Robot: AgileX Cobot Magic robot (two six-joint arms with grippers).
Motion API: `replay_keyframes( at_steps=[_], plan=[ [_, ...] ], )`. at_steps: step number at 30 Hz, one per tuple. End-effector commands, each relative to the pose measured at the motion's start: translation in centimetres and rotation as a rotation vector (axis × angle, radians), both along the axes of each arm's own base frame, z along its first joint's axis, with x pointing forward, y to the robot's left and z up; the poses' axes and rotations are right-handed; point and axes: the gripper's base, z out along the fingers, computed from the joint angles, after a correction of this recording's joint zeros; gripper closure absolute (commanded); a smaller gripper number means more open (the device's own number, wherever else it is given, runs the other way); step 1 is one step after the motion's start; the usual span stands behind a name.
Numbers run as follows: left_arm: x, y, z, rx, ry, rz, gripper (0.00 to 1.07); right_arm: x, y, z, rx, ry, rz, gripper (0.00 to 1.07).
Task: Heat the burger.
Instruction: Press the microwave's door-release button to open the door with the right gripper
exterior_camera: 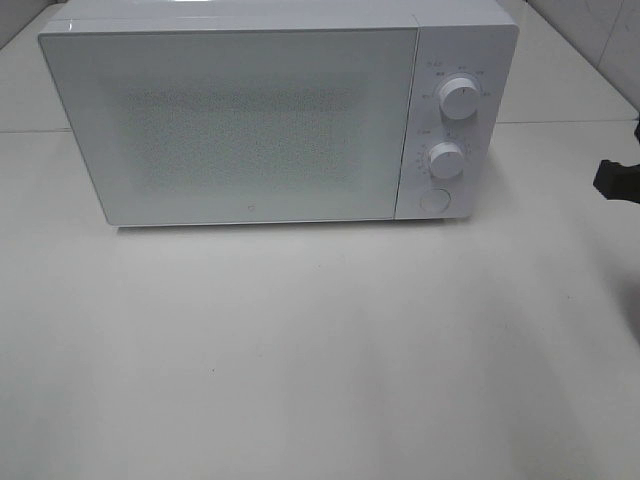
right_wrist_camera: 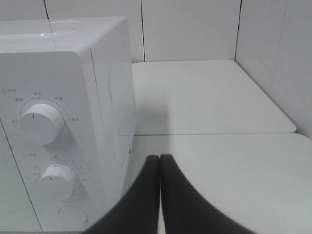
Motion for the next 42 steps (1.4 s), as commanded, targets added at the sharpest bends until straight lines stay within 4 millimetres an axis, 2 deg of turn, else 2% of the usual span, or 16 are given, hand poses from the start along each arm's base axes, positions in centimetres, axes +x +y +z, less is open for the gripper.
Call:
replay_keyframes(
  at_steps=[1,7,9,10,11,12,13,15,16,17,25,28,35,36,42],
  plan=[
    [-0.1,-0.1,0.1,-0.007,-0.015,-0.002,0.07,0.7,0.2,-1.2,0.095,0.012,0.004,1.07],
    [-0.1,-0.1,0.1,-0.007,-0.015,-0.002,0.07,1.2,0.2,-2.5,0.213,0.068,-0.016,1.07],
    [-0.1,-0.1,0.1,-0.007,-0.015,-0.002,0.07,1.4,0.7,-3.9,0.474,0.157,-0.061,1.07],
    [-0.1,-0.1,0.1,-0.007,-0.015,-0.002,0.07,1.4,0.7,-3.9,0.474,0.157,-0.061,1.07],
    [-0.1,-0.1,0.1,-0.007,-0.015,-0.002,0.07,1.5,1.0,-4.4,0.534,0.182,-0.072,1.07],
    [-0.1,-0.1,0.1,-0.007,-0.015,-0.002,0.07,1.6,1.7,-5.1,0.665,0.222,-0.09,1.07],
    [-0.1,-0.1,0.1,-0.007,-0.015,-0.002,0.07,1.6,1.7,-5.1,0.665,0.222,-0.09,1.07],
    [-0.1,-0.1,0.1,-0.007,-0.015,-0.002,0.07,1.6,2.7,-6.1,0.813,0.265,-0.116,1.07],
    [-0.1,-0.1,0.1,-0.007,-0.015,-0.002,0.07,1.6,2.7,-6.1,0.813,0.265,-0.116,1.07],
    [-0.1,-0.1,0.1,-0.007,-0.015,-0.002,0.07,1.5,3.5,-6.8,0.887,0.306,-0.127,1.07],
    [-0.1,-0.1,0.1,-0.007,-0.015,-0.002,0.07,1.7,5.6,-7.2,0.955,0.354,-0.115,1.07],
    [-0.1,-0.1,0.1,-0.007,-0.015,-0.002,0.07,2.5,6.6,-6.9,0.989,0.364,-0.116,1.06],
    [-0.1,-0.1,0.1,-0.007,-0.015,-0.002,0.07,3.9,6.9,-7.2,1.064,0.395,-0.202,1.07],
    [-0.1,-0.1,0.1,-0.007,-0.015,-0.002,0.07,4.6,7.2,-7.5,1.089,0.396,-0.217,1.07],
    [-0.1,-0.1,0.1,-0.007,-0.015,-0.002,0.07,6.0,7.7,-9.0,1.195,0.426,-0.272,1.07]
  ],
)
